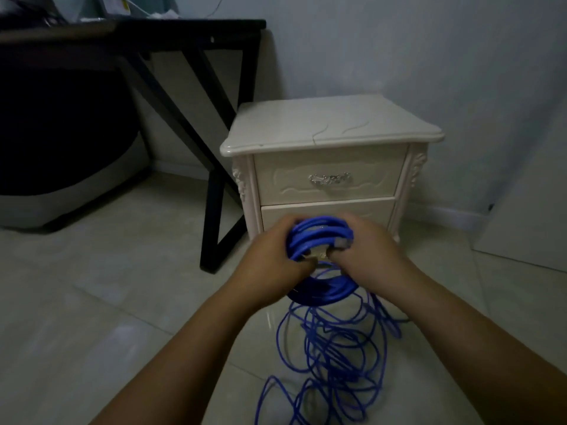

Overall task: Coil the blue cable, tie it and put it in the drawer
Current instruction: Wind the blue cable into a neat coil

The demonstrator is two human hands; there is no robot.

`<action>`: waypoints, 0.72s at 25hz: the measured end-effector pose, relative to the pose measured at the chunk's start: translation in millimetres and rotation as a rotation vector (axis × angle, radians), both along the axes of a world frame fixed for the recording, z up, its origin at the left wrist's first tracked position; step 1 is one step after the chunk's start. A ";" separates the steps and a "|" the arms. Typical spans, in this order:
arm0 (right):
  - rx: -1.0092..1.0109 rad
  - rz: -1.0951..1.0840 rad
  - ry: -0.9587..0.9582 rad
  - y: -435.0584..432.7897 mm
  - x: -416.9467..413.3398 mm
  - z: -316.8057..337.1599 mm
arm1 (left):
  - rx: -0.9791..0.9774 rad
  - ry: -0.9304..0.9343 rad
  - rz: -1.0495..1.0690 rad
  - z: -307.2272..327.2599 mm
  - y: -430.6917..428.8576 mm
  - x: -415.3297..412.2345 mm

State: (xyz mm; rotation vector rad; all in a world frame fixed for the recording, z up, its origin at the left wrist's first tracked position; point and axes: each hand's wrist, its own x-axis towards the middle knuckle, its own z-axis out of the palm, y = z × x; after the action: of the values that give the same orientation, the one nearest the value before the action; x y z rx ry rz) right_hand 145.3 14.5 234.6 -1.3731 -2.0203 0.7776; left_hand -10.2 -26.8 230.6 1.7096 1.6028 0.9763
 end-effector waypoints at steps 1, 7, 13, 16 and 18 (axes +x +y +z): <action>0.070 0.052 -0.175 -1.0 -1.7 -3.8 | 0.007 0.129 -0.049 -5.8 -0.4 2.2; -0.042 0.092 0.039 0.8 -0.4 -18.1 | -0.023 -0.132 0.098 -17.6 6.7 6.9; -0.492 0.120 0.260 5.0 15.9 -26.0 | -0.117 -0.683 0.309 -17.8 14.4 0.9; -0.522 0.060 0.423 1.3 6.7 -26.2 | -0.128 -0.893 0.368 -23.1 14.4 4.4; -0.554 -0.010 0.607 -3.3 -3.4 -27.7 | -0.153 -1.120 0.420 -23.5 14.2 9.4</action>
State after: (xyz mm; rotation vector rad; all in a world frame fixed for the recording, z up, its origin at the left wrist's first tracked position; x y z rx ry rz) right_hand 141.9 11.2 206.9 -1.2067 -1.3680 1.6083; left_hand -0.8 -12.6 207.1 0.4664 1.1750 1.5629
